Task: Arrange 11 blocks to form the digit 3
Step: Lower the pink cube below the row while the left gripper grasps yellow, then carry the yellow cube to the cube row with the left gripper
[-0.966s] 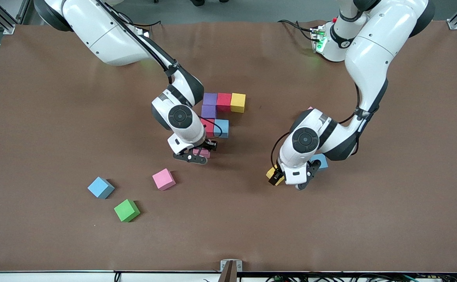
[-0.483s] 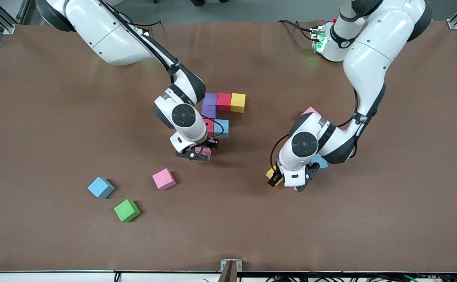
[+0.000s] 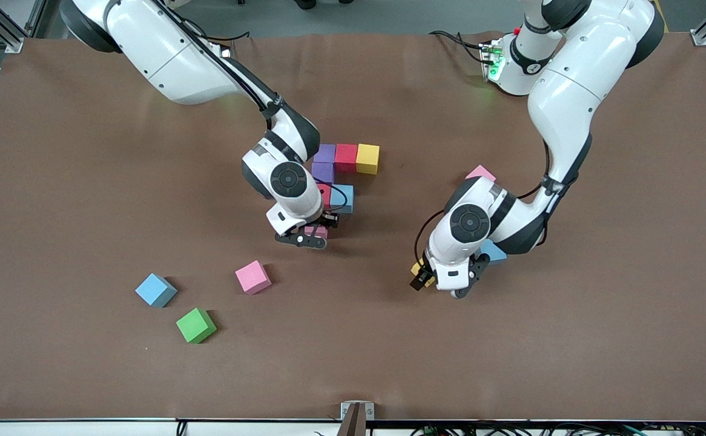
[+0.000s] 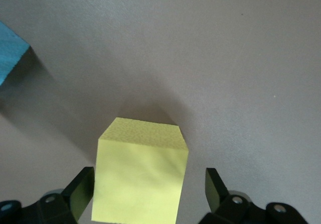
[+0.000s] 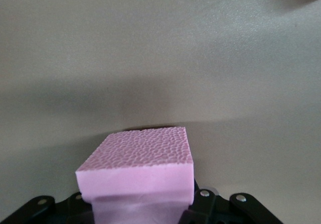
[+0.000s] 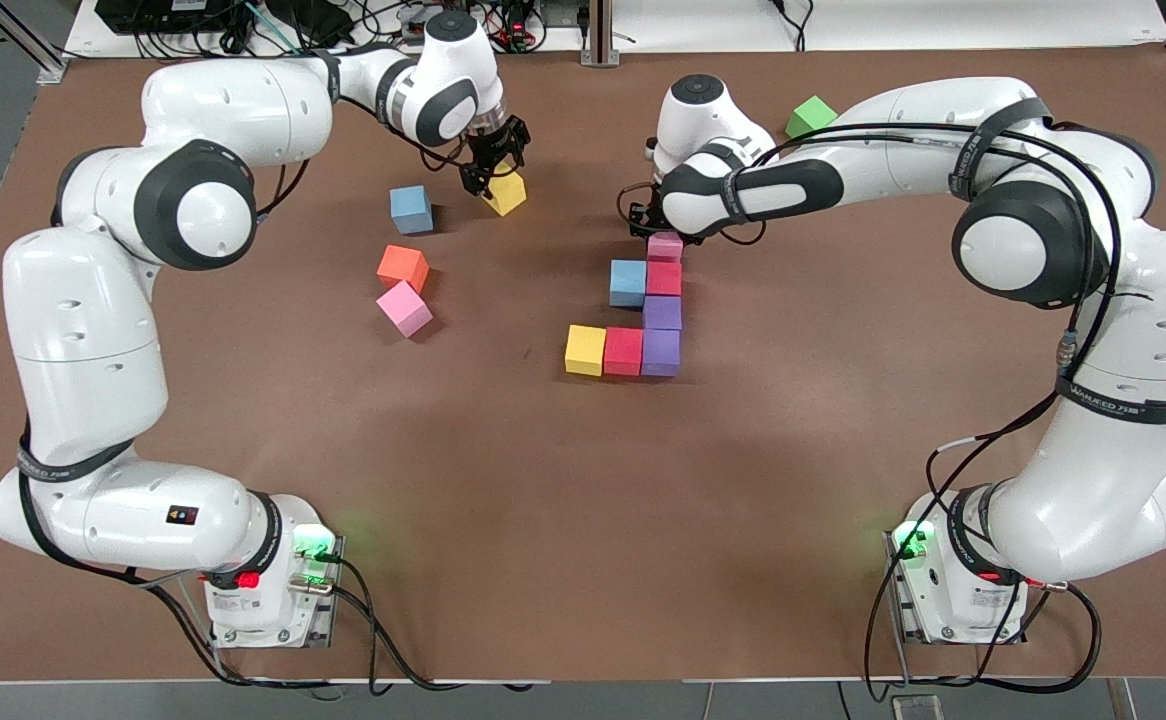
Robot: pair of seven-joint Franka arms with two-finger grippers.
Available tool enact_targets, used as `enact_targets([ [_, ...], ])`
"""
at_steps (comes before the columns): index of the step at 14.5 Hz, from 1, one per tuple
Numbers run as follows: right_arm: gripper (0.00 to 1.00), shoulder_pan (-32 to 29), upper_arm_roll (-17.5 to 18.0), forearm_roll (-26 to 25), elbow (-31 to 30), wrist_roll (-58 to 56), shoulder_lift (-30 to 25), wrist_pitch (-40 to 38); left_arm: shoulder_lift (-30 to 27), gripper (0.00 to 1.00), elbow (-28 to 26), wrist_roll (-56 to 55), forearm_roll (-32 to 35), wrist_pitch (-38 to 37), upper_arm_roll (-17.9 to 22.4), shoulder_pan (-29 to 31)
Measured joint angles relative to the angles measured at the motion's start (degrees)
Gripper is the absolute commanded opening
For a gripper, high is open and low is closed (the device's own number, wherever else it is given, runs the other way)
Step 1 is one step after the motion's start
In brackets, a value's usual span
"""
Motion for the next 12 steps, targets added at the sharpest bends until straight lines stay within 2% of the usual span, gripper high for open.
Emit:
enact_targets([
  [2, 0.01, 0.00, 0.00, -0.12, -0.02, 0.00, 0.00, -0.01, 0.26, 0.65, 0.01, 0.00, 0.25, 0.28, 0.00, 0.00],
  [5, 0.01, 0.02, 0.00, -0.26, -0.08, -0.62, 0.00, -0.05, 0.48, 0.38, 0.02, 0.00, 1.29, 0.30, 0.00, -0.01],
  [6, 0.01, 0.04, 0.00, -0.28, -0.10, -0.79, 0.00, -0.05, 0.47, 0.33, 0.09, 0.00, 1.37, 0.30, -0.03, -0.02],
  [9, 0.01, 0.10, 0.00, -0.31, -0.21, -1.02, 0.01, -0.05, 0.46, 0.33, 0.42, -0.75, 1.37, 0.20, -0.04, -0.02],
  [12, 0.02, 0.19, 0.00, -0.32, -0.58, -1.19, 0.01, -0.05, 0.17, 0.33, 0.89, -10.05, 1.37, -2.32, -0.96, -0.03],
])
